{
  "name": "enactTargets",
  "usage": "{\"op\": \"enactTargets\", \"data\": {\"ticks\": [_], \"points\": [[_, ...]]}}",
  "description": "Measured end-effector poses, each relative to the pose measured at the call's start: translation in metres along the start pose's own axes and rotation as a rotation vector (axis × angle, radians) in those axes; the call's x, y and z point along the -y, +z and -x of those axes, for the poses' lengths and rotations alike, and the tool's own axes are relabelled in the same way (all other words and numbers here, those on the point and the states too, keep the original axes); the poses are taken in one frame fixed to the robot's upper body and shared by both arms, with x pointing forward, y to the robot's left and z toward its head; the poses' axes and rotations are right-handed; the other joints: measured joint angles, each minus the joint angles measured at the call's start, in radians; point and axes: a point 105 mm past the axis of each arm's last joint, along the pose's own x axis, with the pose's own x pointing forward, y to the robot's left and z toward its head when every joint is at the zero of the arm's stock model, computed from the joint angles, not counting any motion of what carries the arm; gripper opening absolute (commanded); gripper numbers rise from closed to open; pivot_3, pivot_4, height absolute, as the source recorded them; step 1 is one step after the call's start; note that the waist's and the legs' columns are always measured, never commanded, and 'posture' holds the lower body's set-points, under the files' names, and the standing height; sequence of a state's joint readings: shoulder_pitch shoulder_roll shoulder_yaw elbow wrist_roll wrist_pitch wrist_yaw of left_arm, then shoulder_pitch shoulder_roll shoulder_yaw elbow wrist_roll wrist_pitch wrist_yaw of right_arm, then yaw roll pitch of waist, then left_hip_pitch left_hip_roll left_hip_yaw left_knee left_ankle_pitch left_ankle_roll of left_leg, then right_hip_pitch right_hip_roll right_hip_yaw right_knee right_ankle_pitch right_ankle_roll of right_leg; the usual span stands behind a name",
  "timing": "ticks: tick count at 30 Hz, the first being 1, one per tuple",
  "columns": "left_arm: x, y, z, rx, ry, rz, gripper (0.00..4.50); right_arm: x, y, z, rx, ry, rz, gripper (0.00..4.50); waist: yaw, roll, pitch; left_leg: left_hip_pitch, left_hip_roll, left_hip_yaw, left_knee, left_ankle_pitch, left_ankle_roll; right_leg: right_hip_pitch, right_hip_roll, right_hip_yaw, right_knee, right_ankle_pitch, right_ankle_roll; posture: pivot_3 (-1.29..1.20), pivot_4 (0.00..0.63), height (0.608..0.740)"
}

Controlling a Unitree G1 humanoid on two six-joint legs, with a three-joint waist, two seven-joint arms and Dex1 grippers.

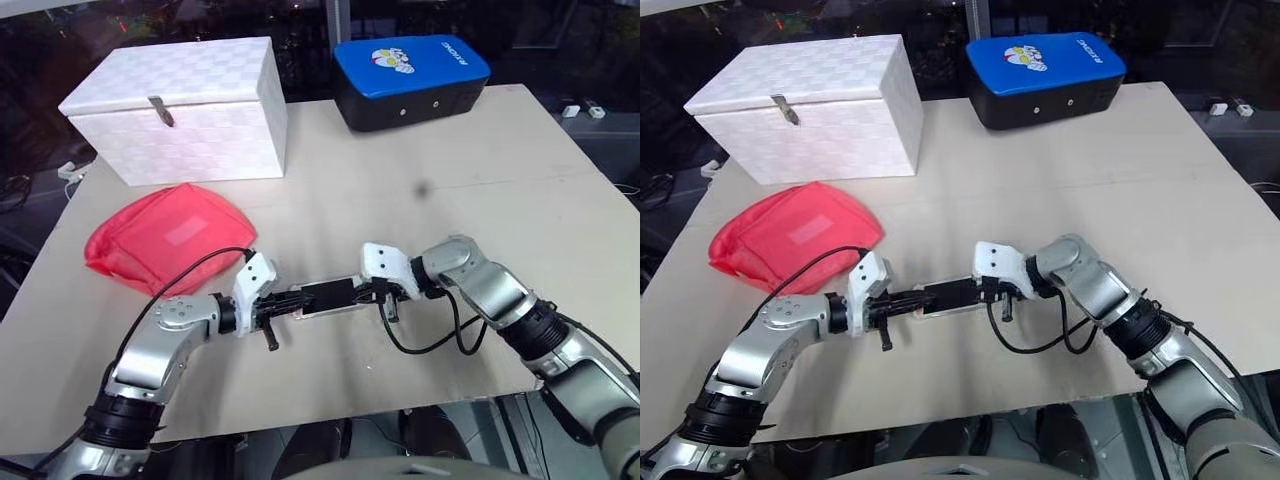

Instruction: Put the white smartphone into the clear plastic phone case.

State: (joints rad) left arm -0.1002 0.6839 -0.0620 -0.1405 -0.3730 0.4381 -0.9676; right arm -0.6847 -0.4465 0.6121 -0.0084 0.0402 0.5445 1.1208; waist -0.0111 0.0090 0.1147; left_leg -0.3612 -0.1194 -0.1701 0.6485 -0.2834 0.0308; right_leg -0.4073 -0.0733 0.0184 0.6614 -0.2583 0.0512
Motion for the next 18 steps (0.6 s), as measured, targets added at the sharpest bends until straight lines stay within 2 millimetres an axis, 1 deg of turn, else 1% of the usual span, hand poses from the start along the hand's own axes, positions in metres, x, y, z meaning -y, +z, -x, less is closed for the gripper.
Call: {"op": "enactTargets", "data": {"ticks": [4,6,8,10,11,13,16,17,18], "points": [[0.0,-0.001,-0.002,0.0,0.004,0.0,0.02,0.001,0.0,-0.001,-0.052,0.024,0.039,0.0,0.0,0.0,-0.002,0.001,0.0,0.0,0.0,0.0,0.0,0.001,0.0,0.0,0.0,0.0,0.0,0.0,0.15,0.74],[0.001,-0.003,-0.003,-0.002,0.006,0.003,0.02,-0.001,-0.007,-0.003,-0.089,0.046,0.03,0.0,0.001,-0.001,-0.004,0.001,0.0,0.0,0.0,0.0,0.0,0.001,0.0,0.0,0.0,0.0,0.0,0.0,0.15,0.74],[0.001,-0.003,-0.004,-0.004,0.006,0.002,0.02,0.0,-0.008,-0.003,-0.099,0.057,0.026,0.0,0.002,-0.002,-0.007,0.002,0.0,0.0,0.0,0.0,0.0,0.003,0.0,0.0,0.0,0.0,0.0,0.0,0.15,0.74],[0.002,-0.004,-0.005,-0.007,0.006,0.004,0.02,0.001,-0.01,-0.003,-0.107,0.065,0.023,0.0,0.002,-0.002,-0.008,0.006,0.0,0.0,0.0,0.0,0.0,0.006,0.0,0.0,-0.001,0.0,0.0,0.0,0.15,0.74],[0.002,-0.005,-0.005,-0.007,0.006,0.007,0.02,0.001,-0.011,-0.003,-0.11,0.066,0.022,0.0,0.002,-0.002,-0.008,0.009,0.0,0.0,-0.001,-0.003,0.004,0.009,0.0,0.0,-0.001,0.0,0.0,0.0,0.15,0.74],[0.003,-0.007,-0.006,-0.009,0.007,0.015,0.02,0.002,-0.012,-0.006,-0.111,0.072,0.014,0.0,0.002,-0.003,-0.01,0.016,0.0,0.0,-0.005,-0.003,0.005,0.015,0.0,0.0,-0.002,-0.001,0.001,0.0,0.15,0.74],[0.004,-0.009,-0.006,-0.01,0.011,0.023,0.02,0.003,-0.013,-0.01,-0.084,0.057,0.016,0.0,0.001,-0.004,-0.012,0.02,0.001,-0.001,-0.007,-0.003,0.005,0.019,0.001,0.0,-0.002,-0.001,0.001,0.0,0.15,0.74],[0.004,-0.009,-0.006,-0.007,0.013,0.024,0.02,0.003,-0.014,-0.011,-0.051,0.035,0.001,0.0,0.001,-0.004,-0.012,0.021,0.001,-0.001,-0.007,-0.003,0.005,0.02,0.001,0.0,-0.002,-0.001,0.001,0.0,0.15,0.74],[0.005,-0.01,-0.006,0.001,0.013,0.029,0.02,0.002,-0.015,-0.011,0.019,0.0,-0.038,0.0,0.002,-0.005,-0.011,0.021,0.001,-0.002,-0.007,-0.003,0.005,0.02,0.001,0.0,-0.003,-0.001,0.001,0.0,0.15,0.74]]}}
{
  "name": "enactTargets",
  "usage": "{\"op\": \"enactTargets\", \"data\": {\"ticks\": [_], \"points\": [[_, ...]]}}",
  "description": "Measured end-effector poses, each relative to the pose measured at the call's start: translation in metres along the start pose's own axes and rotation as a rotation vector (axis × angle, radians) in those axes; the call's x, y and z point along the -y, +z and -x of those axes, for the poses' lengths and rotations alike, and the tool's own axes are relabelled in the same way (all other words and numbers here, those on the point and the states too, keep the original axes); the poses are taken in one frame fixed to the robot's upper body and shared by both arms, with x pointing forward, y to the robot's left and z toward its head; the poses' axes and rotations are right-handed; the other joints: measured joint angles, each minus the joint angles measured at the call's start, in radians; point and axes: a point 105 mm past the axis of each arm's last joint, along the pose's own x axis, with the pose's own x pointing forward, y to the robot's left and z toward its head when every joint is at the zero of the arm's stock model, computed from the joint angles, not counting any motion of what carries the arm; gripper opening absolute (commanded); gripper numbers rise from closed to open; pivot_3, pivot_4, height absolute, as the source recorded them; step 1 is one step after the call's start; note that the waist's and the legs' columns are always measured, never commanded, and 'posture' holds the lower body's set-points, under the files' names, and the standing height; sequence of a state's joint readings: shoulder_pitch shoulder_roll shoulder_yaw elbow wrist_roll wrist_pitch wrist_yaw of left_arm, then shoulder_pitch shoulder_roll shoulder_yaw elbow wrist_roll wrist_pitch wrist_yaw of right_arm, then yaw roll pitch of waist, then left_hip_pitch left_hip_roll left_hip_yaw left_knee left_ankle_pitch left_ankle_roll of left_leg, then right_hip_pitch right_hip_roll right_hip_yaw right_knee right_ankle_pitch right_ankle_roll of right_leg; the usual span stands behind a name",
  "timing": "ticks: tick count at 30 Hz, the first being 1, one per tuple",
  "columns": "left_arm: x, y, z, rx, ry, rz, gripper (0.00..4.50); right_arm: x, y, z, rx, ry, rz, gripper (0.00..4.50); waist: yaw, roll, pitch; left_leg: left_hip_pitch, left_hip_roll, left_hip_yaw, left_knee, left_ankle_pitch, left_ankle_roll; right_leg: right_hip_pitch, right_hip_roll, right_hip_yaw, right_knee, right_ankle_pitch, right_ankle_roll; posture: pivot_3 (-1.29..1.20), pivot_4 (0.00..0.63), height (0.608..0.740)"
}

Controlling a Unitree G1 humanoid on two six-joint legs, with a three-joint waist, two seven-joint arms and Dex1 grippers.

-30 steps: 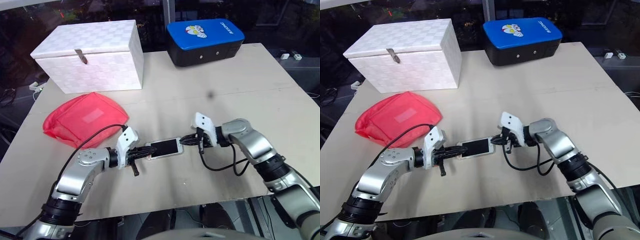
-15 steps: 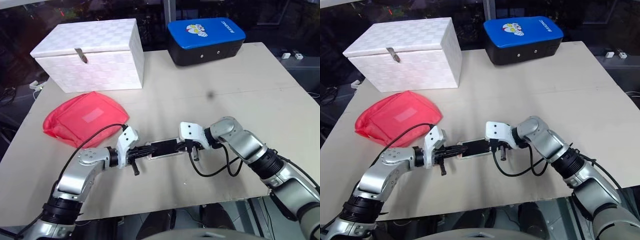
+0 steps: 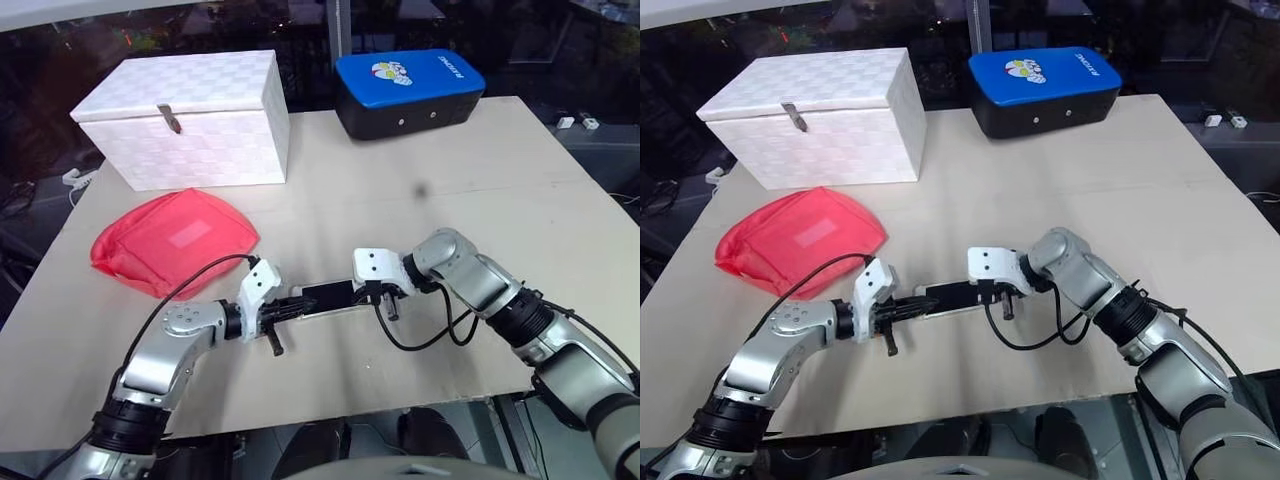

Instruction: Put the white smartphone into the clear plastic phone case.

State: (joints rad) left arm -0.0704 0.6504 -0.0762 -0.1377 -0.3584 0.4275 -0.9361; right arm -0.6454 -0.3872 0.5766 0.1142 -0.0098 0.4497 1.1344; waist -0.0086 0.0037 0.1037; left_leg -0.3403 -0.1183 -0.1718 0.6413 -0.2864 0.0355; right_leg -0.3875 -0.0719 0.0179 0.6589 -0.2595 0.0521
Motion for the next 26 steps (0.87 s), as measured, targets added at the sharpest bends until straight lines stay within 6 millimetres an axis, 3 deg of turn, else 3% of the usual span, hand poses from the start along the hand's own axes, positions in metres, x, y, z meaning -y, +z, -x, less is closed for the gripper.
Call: {"op": "enactTargets", "data": {"ticks": [3,4,5,7,8,9,12,14,17,23,26], "points": [[0.001,0.002,0.002,0.032,0.007,0.005,0.02,-0.005,-0.002,0.006,0.136,-0.086,-0.065,0.0,0.0,0.003,0.004,-0.005,0.0,0.0,0.0,0.0,0.0,-0.005,0.0,0.001,0.0,0.0,0.0,0.0,0.15,0.74],[0.001,0.003,0.004,0.057,0.013,0.016,0.0,-0.008,-0.004,0.012,0.186,-0.13,-0.097,0.43,0.0,0.003,0.006,-0.008,0.0,0.0,0.0,0.003,-0.005,-0.009,0.0,0.001,0.0,0.001,-0.001,0.0,0.15,0.74],[0.002,0.003,0.005,0.066,0.016,0.022,0.0,-0.009,-0.006,0.014,0.199,-0.144,-0.112,0.55,0.0,0.003,0.009,-0.009,0.0,0.0,0.0,0.003,-0.005,-0.01,0.0,0.001,0.0,0.001,-0.001,0.0,0.15,0.74],[0.004,0.011,0.009,0.149,0.034,0.058,0.0,-0.014,-0.01,0.043,0.272,-0.276,-0.141,1.21,0.004,0.002,0.014,-0.019,0.0,0.0,0.002,0.003,-0.005,-0.017,-0.001,0.0,0.0,0.001,-0.001,0.0,0.15,0.74],[0.004,0.014,0.013,0.188,0.046,0.086,0.52,-0.017,-0.013,0.058,0.285,-0.327,-0.147,1.76,0.006,0.0,0.016,-0.029,0.0,0.0,0.007,0.003,-0.006,-0.026,0.0,0.0,0.001,0.001,-0.001,0.0,0.15,0.74],[0.003,0.016,0.016,0.207,0.053,0.102,0.72,-0.018,-0.015,0.065,0.286,-0.354,-0.155,2.18,0.006,0.0,0.017,-0.03,0.0,0.0,0.007,0.003,-0.006,-0.026,-0.001,0.0,0.001,0.001,-0.001,0.0,0.15,0.74],[0.003,0.039,0.031,0.324,0.063,0.138,2.14,-0.036,-0.013,0.09,0.313,-0.435,-0.166,3.61,0.001,-0.004,0.024,-0.031,0.0,0.0,0.007,0.003,-0.006,-0.027,-0.001,0.0,0.0,0.001,-0.001,0.0,0.15,0.74],[0.006,0.042,0.041,0.336,0.066,0.138,3.07,-0.049,-0.014,0.096,0.321,-0.453,-0.189,4.48,-0.002,-0.003,0.027,-0.031,0.0,0.0,0.007,0.003,-0.006,-0.026,-0.001,0.0,-0.001,0.001,-0.001,0.0,0.15,0.74],[0.013,0.028,0.059,0.272,0.091,0.157,4.47,-0.072,-0.028,0.111,0.287,-0.494,-0.251,4.5,0.003,-0.003,0.032,-0.031,0.0,0.001,0.007,0.002,-0.005,-0.026,-0.001,0.0,-0.001,0.001,-0.001,0.0,0.15,0.74],[0.027,0.0,0.085,0.165,0.139,0.165,4.47,-0.094,-0.041,0.129,0.25,-0.577,-0.32,4.5,0.014,-0.005,0.037,-0.031,0.0,0.002,0.007,0.002,-0.005,-0.025,-0.001,0.0,-0.001,0.001,0.0,0.0,0.15,0.74],[0.028,-0.012,0.097,0.133,0.183,0.169,4.47,-0.095,-0.047,0.14,0.242,-0.665,-0.345,4.5,0.026,-0.009,0.041,-0.031,0.0,0.002,0.007,0.002,-0.005,-0.025,-0.001,0.0,-0.001,0.001,0.0,0.0,0.15,0.74]]}}
